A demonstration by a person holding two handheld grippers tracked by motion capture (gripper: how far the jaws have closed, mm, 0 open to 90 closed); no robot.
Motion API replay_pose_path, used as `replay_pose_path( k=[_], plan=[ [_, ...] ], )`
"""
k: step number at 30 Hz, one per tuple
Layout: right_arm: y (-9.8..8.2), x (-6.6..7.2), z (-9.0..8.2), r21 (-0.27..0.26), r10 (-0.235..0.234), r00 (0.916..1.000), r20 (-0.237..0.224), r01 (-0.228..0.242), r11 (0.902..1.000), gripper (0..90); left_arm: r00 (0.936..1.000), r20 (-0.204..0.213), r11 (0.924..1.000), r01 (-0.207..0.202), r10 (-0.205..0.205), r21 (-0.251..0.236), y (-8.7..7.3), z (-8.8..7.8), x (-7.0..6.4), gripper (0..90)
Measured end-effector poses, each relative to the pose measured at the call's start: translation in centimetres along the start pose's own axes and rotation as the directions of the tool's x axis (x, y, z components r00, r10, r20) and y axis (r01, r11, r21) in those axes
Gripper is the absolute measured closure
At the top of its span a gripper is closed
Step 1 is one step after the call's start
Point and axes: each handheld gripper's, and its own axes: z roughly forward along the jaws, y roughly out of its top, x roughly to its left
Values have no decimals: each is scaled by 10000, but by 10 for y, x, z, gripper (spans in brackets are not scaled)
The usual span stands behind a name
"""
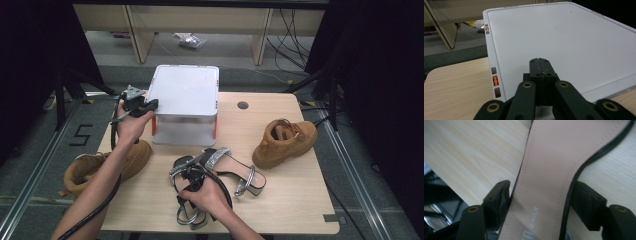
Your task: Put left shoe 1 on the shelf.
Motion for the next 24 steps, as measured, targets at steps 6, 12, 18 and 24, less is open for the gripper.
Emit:
replay_pose_path(
  k=[6, 12, 18, 24],
  plan=[
    [-1, -10, -8, 251, -1172, 9925, 354, 1164, 9929, 407, 10000, 41, 10000, -30, 29, 43, 0, 0, 0, 896],
    [-3, -3, -6, 380, -1421, 9838, 1097, 1387, 9896, 391, 10000, 54, 10000, -74, 74, 62, 1, 0, 0, 896],
    [1, 2, 1, 705, -1810, 9751, 1280, 1731, 9824, 406, 10000, 43, 9999, -53, 53, 86, 1, 0, 1, 896],
    [3, -2, -1, 570, -1272, 9850, 1169, 1212, 9910, 430, 10000, 62, 9999, -58, 57, 117, 1, 0, 1, 896]
  ],
)
